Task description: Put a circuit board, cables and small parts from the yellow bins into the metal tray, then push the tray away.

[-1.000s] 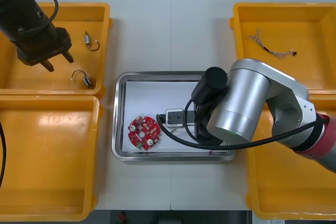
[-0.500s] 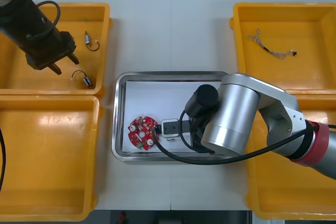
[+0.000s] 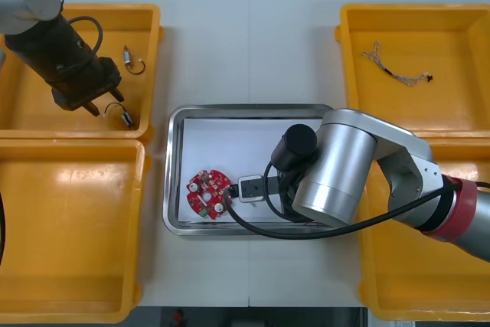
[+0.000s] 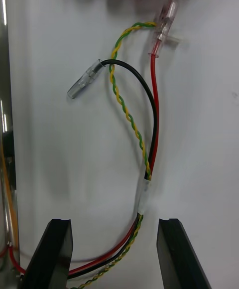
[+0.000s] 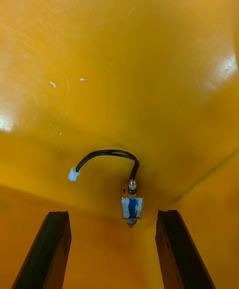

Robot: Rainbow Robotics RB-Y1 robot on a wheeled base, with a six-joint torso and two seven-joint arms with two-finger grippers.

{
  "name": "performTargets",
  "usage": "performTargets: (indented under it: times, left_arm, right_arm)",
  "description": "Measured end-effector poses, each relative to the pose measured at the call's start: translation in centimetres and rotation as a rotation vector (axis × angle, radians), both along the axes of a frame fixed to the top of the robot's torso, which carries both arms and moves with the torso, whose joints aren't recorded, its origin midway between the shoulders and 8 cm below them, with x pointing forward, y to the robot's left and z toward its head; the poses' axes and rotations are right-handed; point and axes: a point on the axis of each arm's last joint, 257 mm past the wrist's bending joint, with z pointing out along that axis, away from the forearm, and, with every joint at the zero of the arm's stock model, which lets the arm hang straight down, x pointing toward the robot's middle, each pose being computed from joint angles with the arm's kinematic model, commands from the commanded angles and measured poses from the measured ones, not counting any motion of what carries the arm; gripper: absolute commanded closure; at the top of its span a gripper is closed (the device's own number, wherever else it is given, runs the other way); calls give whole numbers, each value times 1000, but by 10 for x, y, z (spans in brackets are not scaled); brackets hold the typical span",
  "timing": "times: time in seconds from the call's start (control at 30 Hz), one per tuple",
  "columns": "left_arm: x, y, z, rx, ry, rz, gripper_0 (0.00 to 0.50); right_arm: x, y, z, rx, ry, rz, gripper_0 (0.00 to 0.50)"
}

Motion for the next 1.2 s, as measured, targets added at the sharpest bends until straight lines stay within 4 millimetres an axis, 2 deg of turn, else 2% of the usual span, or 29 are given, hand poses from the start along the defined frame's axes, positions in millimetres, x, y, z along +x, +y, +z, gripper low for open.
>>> performTargets:
  times: [0.23,0.4,0.67,0.93,0.97,1.0,1.03,1.07,1.2]
  left_arm:
    - [1,-15,-12,-17,7,-11,0]
    - [5,-22,-21,-8,-2,-23,0]
    - [3,-27,-37,-6,21,-24,0]
    - [2,-30,-40,-12,25,-32,11]
    - [2,-31,-41,-11,26,-33,83]
    - [1,-31,-41,-9,27,-35,309]
    - [1,-32,-42,-7,28,-38,455]
    - [1,-32,-43,-4,30,-41,498]
    - [0,-34,-43,3,32,-49,500]
  right_arm:
    - [6,-1,10,28,3,-26,0]
    - [11,-19,27,7,5,-84,0]
    - [8,-57,84,-25,-12,-205,0]
    - [30,-47,153,178,-122,-252,0]
    - [32,-48,160,201,-130,-260,0]
    - [35,-50,167,223,-138,-271,0]
    - [38,-53,174,242,-147,-283,0]
    - [41,-57,180,259,-157,-298,0]
    - [51,-74,203,323,-188,-354,0]
